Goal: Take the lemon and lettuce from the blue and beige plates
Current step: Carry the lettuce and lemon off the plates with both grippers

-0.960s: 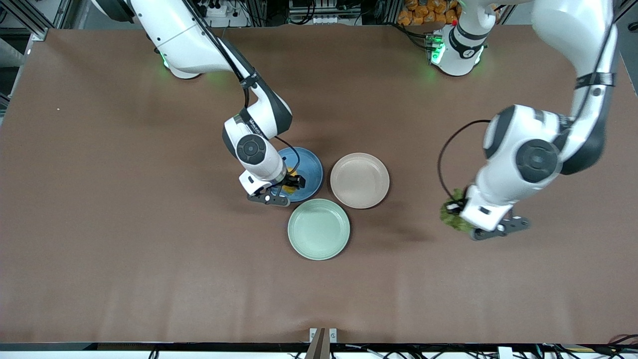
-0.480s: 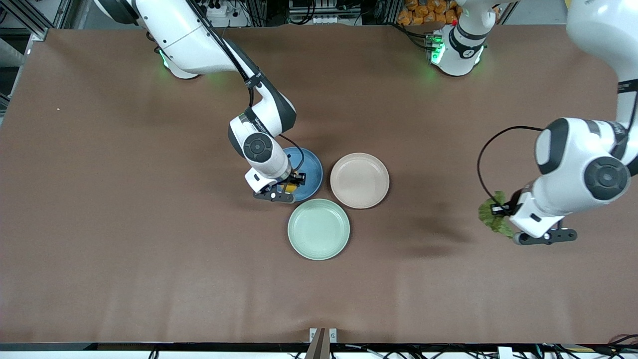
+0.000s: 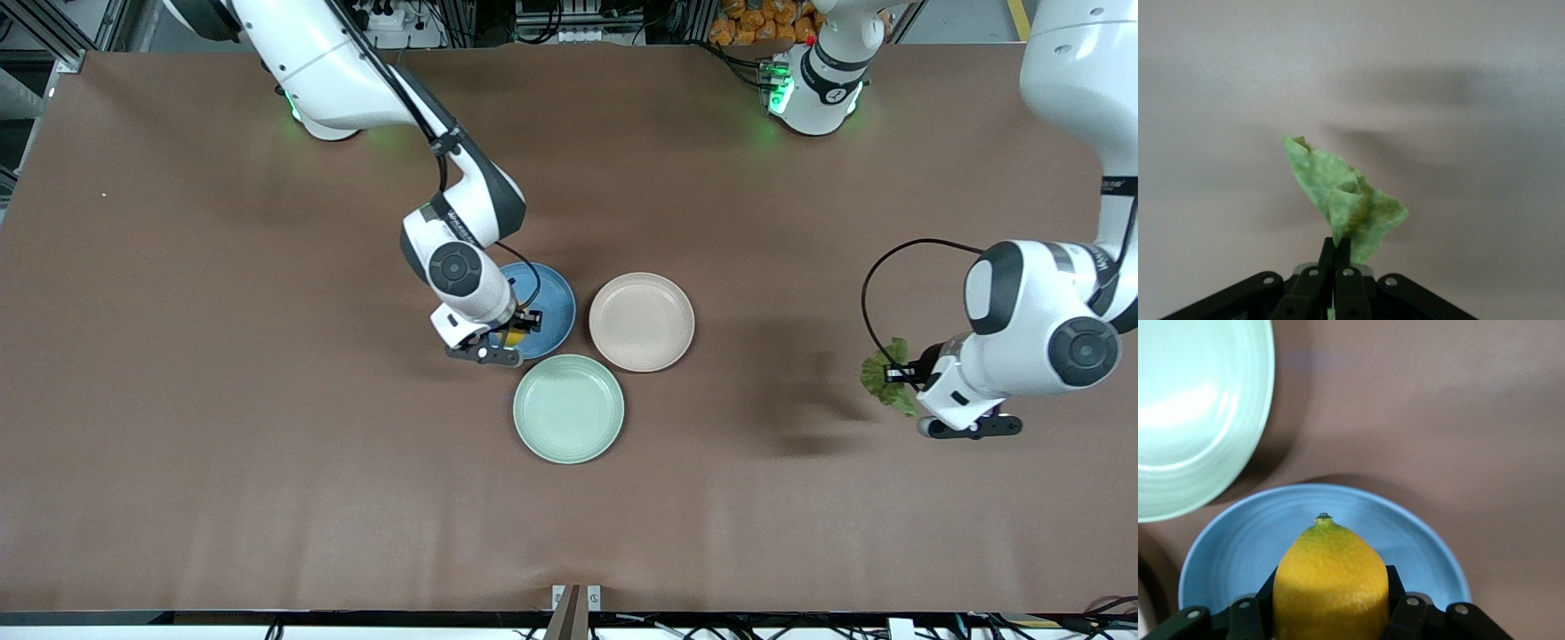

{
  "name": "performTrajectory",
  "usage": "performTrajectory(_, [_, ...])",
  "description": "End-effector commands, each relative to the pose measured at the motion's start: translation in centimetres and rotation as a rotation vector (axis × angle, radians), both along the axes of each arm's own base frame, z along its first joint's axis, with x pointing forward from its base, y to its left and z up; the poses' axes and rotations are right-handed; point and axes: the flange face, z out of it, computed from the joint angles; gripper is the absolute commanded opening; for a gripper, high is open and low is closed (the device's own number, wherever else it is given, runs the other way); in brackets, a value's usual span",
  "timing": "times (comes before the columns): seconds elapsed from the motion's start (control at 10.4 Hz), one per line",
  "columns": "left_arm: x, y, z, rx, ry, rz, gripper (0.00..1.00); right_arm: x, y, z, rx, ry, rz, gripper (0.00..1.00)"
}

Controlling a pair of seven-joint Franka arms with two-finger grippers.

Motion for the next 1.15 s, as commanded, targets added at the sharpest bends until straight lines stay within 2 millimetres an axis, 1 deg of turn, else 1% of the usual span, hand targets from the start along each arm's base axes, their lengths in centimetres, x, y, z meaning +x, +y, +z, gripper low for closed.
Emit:
performTrajectory(0.0, [-0.4, 1.2, -1.8, 0.015, 0.032, -0.005, 0.0, 1.8, -4.5, 5.1, -0.006, 0.029, 0.044, 0.28])
performTrajectory(0.1, [-0.4, 1.1, -2.1, 0.015, 0.037, -0.005, 0.0, 2.3, -6.6, 6.3, -0.012, 0.051, 0.074, 0.28])
performTrajectory(0.19, [-0.4, 0.4, -2.1, 0.015, 0.038, -0.012, 0.0, 2.8, -8.8, 6.8, -0.023, 0.077, 0.105, 0.28])
performTrajectory(0.29, [-0.4, -0.8, -1.9, 0.006, 0.036, -0.007, 0.0, 3.6, -11.6, 7.3, -0.031, 0.078, 0.136, 0.28])
performTrajectory(0.38, [-0.5, -2.7, -2.1, 0.005, 0.036, -0.018, 0.0, 4.3, -14.7, 8.0, -0.03, 0.066, 0.168, 0.28])
performTrajectory(0.48, [-0.7, -3.2, -2.8, 0.008, 0.051, -0.006, 0.0, 5.1, -17.9, 8.7, -0.028, 0.054, 0.194, 0.28])
performTrajectory(0.58, [-0.7, -2.7, -3.1, 0.006, 0.055, -0.012, 0.08, 5.6, -21.4, 8.8, -0.032, 0.053, 0.22, 0.28])
performTrajectory(0.67, [-0.5, -2.6, -3.1, 0.004, 0.052, -0.012, 0.52, 6.0, -24.4, 8.6, -0.038, 0.052, 0.257, 0.28])
performTrajectory(0.77, [-0.5, -3.4, -2.8, 0.006, 0.046, -0.007, 1.0, 6.3, -27.1, 7.9, -0.053, 0.05, 0.297, 0.28])
performTrajectory(0.86, [-0.3, -4.4, -1.4, 0.01, 0.023, -0.023, 1.0, 6.5, -29.8, 7.2, -0.071, 0.031, 0.309, 0.28])
performTrajectory(0.96, [-0.1, -4.3, 0.5, 0.026, -0.009, -0.03, 1.0, 6.3, -31.6, 5.8, -0.073, 0.014, 0.336, 0.28])
performTrajectory(1.06, [0.2, -3.7, 2.4, 0.031, -0.039, -0.032, 1.0, 5.7, -33.2, 3.9, -0.074, -0.015, 0.358, 0.28])
